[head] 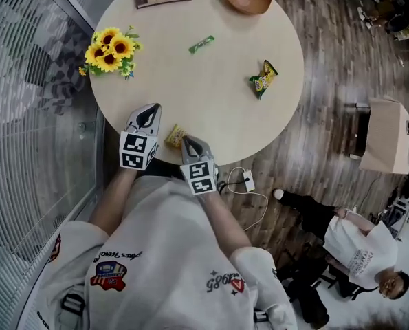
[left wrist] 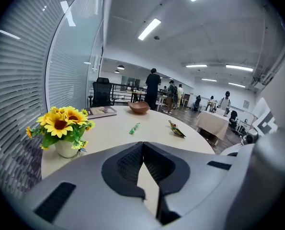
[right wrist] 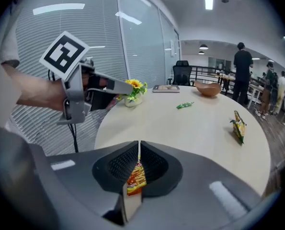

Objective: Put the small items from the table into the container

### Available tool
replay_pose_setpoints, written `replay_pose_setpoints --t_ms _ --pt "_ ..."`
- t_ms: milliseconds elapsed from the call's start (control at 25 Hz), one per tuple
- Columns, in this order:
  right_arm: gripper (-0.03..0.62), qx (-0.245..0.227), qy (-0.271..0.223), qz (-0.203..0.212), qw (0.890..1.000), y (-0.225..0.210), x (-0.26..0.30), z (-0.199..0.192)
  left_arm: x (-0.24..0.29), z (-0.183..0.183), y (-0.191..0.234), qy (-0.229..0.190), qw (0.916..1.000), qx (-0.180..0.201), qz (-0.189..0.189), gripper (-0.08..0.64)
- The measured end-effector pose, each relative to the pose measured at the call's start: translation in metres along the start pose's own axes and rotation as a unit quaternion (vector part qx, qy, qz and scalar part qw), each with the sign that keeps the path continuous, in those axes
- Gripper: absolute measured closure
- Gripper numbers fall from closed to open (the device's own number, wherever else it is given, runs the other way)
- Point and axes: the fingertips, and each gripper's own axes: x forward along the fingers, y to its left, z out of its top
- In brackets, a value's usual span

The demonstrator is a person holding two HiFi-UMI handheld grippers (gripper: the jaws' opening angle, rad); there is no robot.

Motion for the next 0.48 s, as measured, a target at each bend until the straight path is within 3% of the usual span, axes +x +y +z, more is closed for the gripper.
replay_pose_setpoints --t_ms 120,200,280,480 --pt "0.549 -0.012 0.046 0.038 0.998 0.002 0.018 -0.021 0.009 -0.002 0.014 0.01 0.9998 -0.01 0.012 0.554" --pt "0.477 -0.023 0.06 0.053 0.997 0.0 0.029 -0.027 0.013 0.0 0.021 0.012 0.9996 -0.015 0.022 0.554" --pt "0.345 -0.047 0.07 0.061 0.995 -0.002 0.039 -0.033 0.013 0.002 0.025 0.014 0.9991 -0.022 0.034 0.554" --pt "0.235 -0.112 0.125 0.102 0.981 0.01 0.061 -0.058 0.006 -0.006 0.034 0.025 0.9965 -0.047 0.065 0.554"
